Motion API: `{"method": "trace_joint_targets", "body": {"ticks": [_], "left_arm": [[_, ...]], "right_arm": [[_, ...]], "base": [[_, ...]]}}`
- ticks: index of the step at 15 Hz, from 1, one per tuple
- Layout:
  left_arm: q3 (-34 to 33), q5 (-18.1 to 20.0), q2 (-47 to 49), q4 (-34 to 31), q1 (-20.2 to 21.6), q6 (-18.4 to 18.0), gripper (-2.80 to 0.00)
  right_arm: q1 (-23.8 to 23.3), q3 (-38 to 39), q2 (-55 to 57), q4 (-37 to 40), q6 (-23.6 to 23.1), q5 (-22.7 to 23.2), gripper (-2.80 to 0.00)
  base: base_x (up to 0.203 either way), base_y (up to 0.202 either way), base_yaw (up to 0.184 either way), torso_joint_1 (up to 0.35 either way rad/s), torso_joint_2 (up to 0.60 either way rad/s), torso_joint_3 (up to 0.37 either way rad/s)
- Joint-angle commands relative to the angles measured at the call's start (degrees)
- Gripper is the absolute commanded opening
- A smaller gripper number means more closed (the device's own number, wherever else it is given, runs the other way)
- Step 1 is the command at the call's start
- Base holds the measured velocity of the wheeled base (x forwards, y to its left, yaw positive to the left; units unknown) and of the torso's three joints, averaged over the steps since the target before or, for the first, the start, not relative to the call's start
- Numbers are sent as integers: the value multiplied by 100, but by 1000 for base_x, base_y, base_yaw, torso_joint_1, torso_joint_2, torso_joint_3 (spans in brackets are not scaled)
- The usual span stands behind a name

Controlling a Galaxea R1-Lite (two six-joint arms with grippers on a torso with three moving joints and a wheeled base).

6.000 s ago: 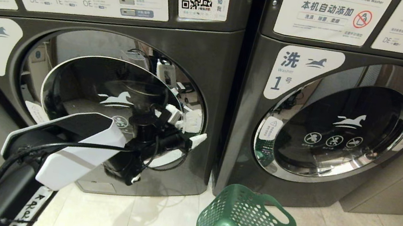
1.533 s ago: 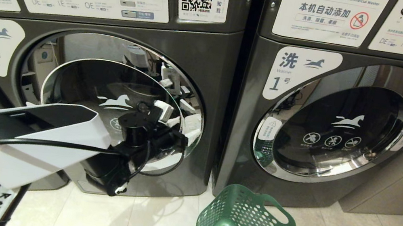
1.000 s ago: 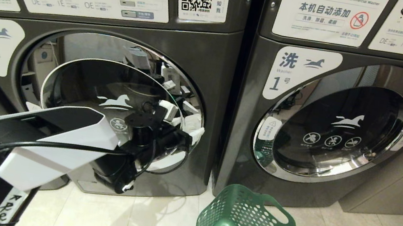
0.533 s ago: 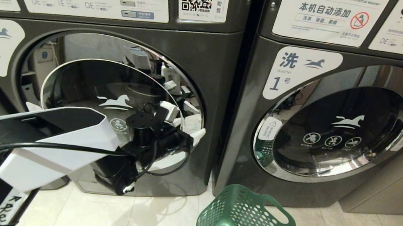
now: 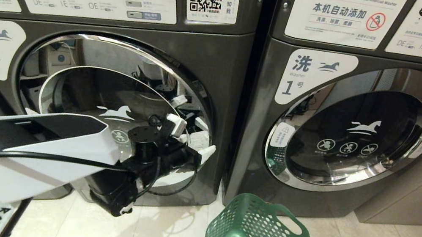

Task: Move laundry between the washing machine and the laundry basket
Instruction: Open the lid of the washing machine

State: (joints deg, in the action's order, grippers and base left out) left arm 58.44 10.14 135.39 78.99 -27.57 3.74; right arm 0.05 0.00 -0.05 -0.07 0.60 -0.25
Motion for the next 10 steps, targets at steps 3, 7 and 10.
{"method": "trace_joint_targets", "body": {"ticks": [3, 7, 10], "left_arm": [[-1157, -173, -773, 249, 231, 174, 0], [-2564, -341, -1937, 678, 1282, 610, 0], [-3145, -382, -3074, 826, 2192, 658, 0]], "right_arm": [[-1, 0, -4, -1, 1, -2, -280], [4, 0, -4, -1, 1, -2, -280], [2, 0, -4, -1, 1, -2, -280]], "base": [[0, 0, 0, 0, 0, 0], [0, 0, 0, 0, 0, 0], [0, 0, 0, 0, 0, 0]]}}
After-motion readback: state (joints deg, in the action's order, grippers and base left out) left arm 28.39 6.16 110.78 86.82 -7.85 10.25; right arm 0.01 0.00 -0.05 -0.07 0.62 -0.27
